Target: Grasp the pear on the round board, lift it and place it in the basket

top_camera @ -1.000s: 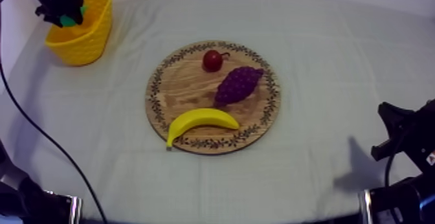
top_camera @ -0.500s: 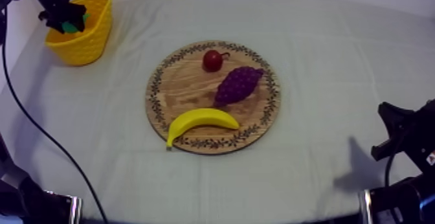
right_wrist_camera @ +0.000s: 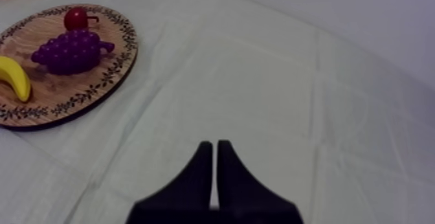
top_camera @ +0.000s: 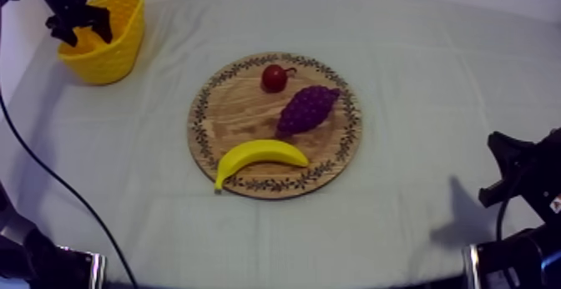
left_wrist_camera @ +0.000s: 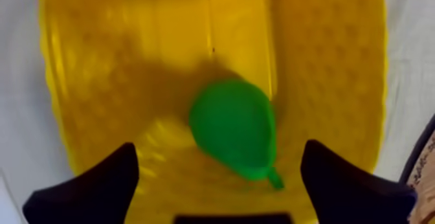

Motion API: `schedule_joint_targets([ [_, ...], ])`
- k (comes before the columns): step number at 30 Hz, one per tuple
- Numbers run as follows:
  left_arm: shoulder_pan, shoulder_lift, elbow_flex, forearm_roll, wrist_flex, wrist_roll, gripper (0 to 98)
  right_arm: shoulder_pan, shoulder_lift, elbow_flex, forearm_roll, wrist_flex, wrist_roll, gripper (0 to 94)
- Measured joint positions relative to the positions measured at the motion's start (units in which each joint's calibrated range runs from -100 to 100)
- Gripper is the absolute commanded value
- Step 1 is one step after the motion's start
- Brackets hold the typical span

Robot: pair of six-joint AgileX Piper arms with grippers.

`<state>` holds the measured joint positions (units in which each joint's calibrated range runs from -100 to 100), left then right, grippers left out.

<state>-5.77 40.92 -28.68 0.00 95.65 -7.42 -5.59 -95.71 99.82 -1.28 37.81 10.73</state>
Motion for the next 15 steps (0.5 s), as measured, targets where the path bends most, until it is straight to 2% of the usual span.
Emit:
schedule_joint_targets([
  [15,0.33,-8.35,3.86,0.31,-0.02,-0.44,78.1,0.0,0.0,0.0,0.0,0.0,0.0,0.4],
])
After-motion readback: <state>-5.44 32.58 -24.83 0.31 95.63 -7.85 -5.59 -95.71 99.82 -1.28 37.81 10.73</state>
